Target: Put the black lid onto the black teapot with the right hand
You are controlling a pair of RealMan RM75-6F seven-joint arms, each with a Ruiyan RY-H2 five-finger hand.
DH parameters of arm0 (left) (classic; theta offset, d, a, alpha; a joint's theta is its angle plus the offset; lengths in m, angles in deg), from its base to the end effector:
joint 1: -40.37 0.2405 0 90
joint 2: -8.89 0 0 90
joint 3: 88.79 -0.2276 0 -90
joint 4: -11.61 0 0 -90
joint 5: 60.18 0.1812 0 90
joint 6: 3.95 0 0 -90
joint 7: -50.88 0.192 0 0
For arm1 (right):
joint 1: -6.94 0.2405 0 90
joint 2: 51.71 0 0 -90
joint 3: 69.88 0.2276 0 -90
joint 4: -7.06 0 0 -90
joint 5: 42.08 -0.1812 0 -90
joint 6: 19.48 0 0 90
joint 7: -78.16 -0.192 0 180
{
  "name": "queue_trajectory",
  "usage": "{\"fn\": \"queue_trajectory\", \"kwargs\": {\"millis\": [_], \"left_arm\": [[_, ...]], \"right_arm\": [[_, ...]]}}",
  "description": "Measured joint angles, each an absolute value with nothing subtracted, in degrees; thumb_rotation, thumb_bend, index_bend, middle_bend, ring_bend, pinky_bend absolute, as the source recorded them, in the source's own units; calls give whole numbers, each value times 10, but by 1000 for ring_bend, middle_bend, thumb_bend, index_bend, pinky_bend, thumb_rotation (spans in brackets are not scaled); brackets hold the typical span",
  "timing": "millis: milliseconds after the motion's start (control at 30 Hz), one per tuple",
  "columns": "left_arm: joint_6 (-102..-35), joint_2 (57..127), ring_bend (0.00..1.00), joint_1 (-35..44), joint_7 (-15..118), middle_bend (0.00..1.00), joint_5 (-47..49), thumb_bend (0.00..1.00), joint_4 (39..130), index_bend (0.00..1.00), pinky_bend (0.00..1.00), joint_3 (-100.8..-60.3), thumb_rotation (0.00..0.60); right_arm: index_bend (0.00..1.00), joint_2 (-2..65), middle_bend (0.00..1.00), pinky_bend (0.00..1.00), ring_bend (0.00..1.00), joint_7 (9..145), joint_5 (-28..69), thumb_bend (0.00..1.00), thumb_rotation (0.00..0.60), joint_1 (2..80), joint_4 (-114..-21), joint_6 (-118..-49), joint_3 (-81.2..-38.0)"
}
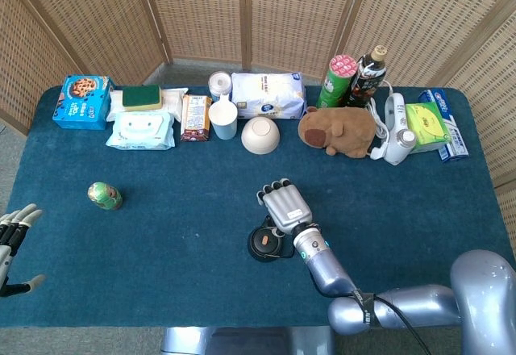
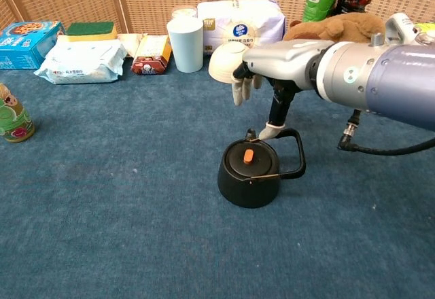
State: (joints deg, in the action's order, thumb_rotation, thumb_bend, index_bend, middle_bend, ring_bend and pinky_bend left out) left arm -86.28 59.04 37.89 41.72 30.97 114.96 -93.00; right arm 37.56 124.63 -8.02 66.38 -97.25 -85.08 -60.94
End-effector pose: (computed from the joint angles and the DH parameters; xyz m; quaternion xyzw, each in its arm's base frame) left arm -0.2644 0.1866 0.1892 -0.6109 -0.4677 -0.3643 0.5247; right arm -0.0342 -0.3363 -0.0251 0.7884 -0.3530 0.3010 0.4040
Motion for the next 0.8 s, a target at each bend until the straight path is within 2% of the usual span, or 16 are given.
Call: {"fn": "queue_trajectory", "kwargs": {"millis": [200, 433, 533, 667, 733, 800], "left_arm": [[-859, 592, 0, 377, 425, 0, 312, 107, 1152, 0, 45, -931, 600], [-860, 592, 0, 378, 425, 0, 310, 107, 1152, 0, 45, -931, 600], [-859, 592, 0, 377, 424, 0, 310, 107, 1151, 0, 45, -931, 600], [-860, 592, 0, 377, 423, 0, 310, 107, 1152, 0, 45, -931, 600], [-861, 592, 0, 377, 423, 0, 311, 107, 1151, 0, 45, -931, 600], [-862, 592, 0, 378, 423, 0, 312, 107, 1151, 0, 45, -931, 600]], "right_arm": [[339, 346, 310, 184, 249, 1242, -70, 204, 600, 659, -1023, -863, -598], [339, 313, 306, 184, 249, 1226, -59, 198, 600, 651, -1040, -868, -588], [334, 300, 294, 184, 235, 1214, -32, 151, 600, 642, -1039, -869, -593], [283, 278, 216, 182, 170, 1185, 21, 19, 599, 621, -1039, -872, -605], [251, 264, 173, 164, 127, 1164, 61, 0, 542, 605, -1038, -877, -615], [222, 250, 142, 126, 93, 1134, 107, 0, 426, 585, -1036, -885, -625]]}}
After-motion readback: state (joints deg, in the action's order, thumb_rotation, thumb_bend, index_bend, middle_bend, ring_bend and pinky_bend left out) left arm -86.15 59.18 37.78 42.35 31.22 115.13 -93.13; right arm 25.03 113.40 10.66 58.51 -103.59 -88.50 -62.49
